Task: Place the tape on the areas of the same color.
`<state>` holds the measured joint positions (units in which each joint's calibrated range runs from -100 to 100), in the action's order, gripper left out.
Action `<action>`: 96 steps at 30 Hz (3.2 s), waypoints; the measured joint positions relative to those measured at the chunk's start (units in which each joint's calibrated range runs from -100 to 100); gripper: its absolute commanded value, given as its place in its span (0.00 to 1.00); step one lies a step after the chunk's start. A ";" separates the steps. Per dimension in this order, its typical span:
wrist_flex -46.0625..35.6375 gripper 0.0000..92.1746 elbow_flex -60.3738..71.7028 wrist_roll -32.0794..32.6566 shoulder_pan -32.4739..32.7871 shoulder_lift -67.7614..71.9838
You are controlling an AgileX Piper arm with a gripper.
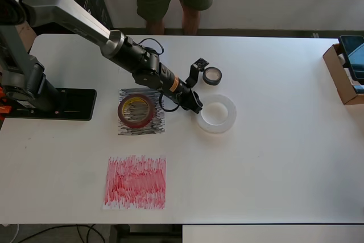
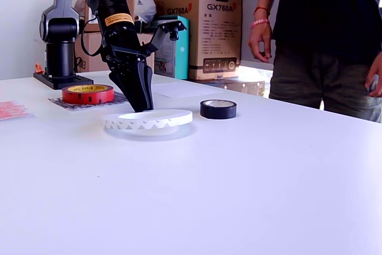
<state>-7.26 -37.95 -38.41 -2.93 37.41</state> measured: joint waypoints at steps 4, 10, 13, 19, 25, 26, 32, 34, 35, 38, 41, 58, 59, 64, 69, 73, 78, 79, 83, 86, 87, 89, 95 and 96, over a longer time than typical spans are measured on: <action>-2.32 0.11 -1.09 0.24 0.16 -2.48; -7.12 0.00 -6.36 2.22 1.38 -10.18; -5.98 0.00 -8.81 2.81 2.58 -14.58; -2.34 0.00 -10.53 4.48 4.08 -20.63; -0.76 0.03 -10.17 6.19 3.46 -21.18; -0.76 0.06 -10.32 6.19 3.08 -20.79; -0.57 0.40 -11.48 5.45 -0.56 -16.37; -0.19 0.50 -11.11 5.61 -1.71 -15.76; -0.19 0.55 -11.11 5.78 -2.15 -15.59; -0.06 0.65 -11.40 6.11 -3.19 -15.59; -0.05 0.69 -11.50 6.11 -3.40 -15.59; 1.05 0.70 -10.39 5.27 -3.45 -10.87; 1.05 0.70 -10.39 5.27 -3.45 -10.87; 0.80 0.70 -10.39 5.27 -3.45 -10.87; 0.62 0.70 -10.39 4.75 -3.45 -10.84; -0.84 0.70 -9.81 2.13 -2.70 -11.62; -0.44 0.70 -5.54 -2.17 -1.03 -10.75; -0.92 0.70 -4.83 -2.85 -0.66 -10.61; -0.40 0.70 -2.62 -6.79 -0.09 -10.61; -0.40 0.70 -2.54 -9.72 -0.09 -10.61; -0.40 0.70 -2.72 -10.64 -0.09 -10.61; -0.34 0.70 -3.36 -12.05 -0.09 -10.61; 0.19 0.70 -5.46 -13.75 -0.77 -9.64; 0.39 0.70 -5.59 -13.75 -1.10 -9.65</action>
<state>-6.88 -43.54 -52.16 -4.02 27.75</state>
